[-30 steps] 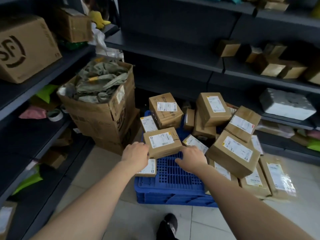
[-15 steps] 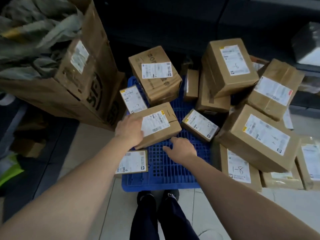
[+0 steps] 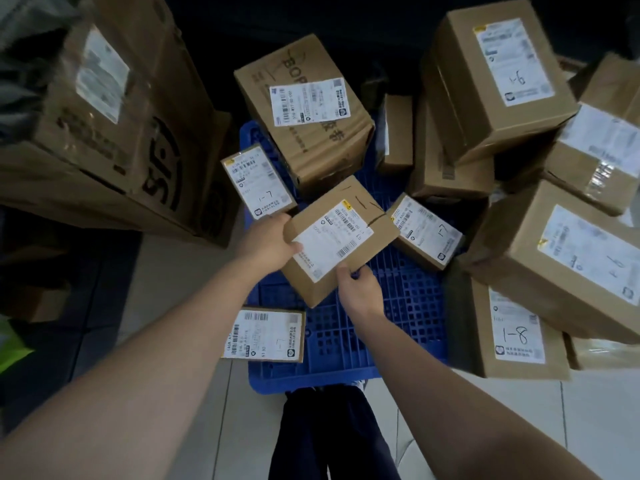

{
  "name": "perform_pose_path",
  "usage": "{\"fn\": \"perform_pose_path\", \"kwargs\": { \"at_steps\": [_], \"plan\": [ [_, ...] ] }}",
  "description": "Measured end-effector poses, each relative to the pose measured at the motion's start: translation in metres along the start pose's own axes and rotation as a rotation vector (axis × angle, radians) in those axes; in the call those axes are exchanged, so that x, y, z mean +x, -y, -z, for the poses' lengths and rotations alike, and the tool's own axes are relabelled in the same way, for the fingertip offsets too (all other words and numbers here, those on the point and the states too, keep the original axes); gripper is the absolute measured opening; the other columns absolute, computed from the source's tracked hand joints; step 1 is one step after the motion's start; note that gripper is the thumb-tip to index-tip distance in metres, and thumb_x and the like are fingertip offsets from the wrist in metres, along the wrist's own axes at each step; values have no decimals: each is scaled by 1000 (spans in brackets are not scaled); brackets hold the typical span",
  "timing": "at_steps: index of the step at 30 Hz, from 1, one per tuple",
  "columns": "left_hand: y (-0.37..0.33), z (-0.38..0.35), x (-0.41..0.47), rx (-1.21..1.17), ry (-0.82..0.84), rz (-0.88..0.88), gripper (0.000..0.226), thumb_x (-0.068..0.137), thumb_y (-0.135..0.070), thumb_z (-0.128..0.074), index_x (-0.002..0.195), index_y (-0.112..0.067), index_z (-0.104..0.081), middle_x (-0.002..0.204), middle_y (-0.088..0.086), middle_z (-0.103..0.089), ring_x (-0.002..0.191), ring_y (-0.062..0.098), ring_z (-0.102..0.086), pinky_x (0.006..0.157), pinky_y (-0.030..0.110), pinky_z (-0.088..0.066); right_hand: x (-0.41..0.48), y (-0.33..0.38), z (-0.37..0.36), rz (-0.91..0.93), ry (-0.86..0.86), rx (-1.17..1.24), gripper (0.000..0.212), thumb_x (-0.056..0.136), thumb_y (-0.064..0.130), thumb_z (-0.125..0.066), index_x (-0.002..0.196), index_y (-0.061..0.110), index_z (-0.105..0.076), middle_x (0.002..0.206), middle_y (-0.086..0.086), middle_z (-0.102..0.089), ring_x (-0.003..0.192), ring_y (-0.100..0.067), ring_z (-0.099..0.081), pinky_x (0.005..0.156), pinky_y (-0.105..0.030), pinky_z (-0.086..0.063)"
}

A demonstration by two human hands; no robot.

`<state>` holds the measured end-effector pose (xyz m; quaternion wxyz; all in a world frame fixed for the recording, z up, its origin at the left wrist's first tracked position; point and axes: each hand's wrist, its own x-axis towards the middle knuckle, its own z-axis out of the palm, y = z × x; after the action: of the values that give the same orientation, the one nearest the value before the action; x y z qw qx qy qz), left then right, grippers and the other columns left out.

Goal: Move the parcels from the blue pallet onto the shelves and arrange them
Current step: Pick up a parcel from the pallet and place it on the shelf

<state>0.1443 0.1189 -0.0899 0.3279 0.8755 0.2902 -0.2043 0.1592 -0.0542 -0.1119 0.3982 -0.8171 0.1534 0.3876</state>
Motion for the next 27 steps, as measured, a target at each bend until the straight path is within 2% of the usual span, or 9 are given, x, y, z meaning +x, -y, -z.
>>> {"fn": "perform_pose_path", "kwargs": {
  "at_steps": [5,8,11,15,19,23,27],
  "plan": [
    [-8,3,-14,-46,19,33,52,85,-38,-68,131,-21,-51,129,2,-57,113,22,-55,90,42,-49,-20,7,13,39,-91,12,39,98,41,-45,129,18,-48,104,2,-57,95,-22,-60,72,-33,-48],
    [-14,12,-25,-90,19,34,63,84,-39,-69,139,-20,-45,136,2,-52,119,22,-52,91,38,-47,-33,12,16,63,-145,38,38,99,39,-44,131,19,-48,102,3,-57,91,-20,-59,75,-36,-51],
    [-18,22,-41,-198,13,42,55,84,-34,-70,134,-21,-49,132,0,-54,115,20,-54,90,37,-47,-48,18,21,99,-187,69,38,99,37,-44,132,22,-49,103,5,-58,89,-17,-58,76,-38,-52],
    [-23,37,-65,-335,-32,51,37,87,-27,-67,121,-21,-53,122,-3,-58,109,18,-56,90,40,-50,-71,29,29,198,-223,92,39,99,35,-45,137,27,-45,101,11,-56,86,-10,-54,68,-29,-46],
    [-27,51,-95,-463,-150,42,17,91,-21,-63,105,-24,-56,110,-6,-61,99,14,-56,88,39,-50,-95,44,37,321,-220,112,40,98,34,-46,138,32,-46,104,16,-57,95,-10,-57,81,-35,-50],
    [-26,62,-134,-562,-298,63,15,94,-20,-59,109,-19,-59,106,-7,-61,99,14,-57,84,34,-48,-123,57,48,451,-131,66,48,99,38,-46,145,36,-36,110,18,-55,97,-6,-52,81,-31,-46],
    [-25,66,-182,-712,-496,65,15,93,-15,-59,108,-19,-62,100,-9,-64,97,11,-60,78,25,-44,-153,69,53,633,-43,3,49,100,38,-44,147,38,-30,117,20,-54,106,-6,-53,88,-33,-48]
  ]
}}
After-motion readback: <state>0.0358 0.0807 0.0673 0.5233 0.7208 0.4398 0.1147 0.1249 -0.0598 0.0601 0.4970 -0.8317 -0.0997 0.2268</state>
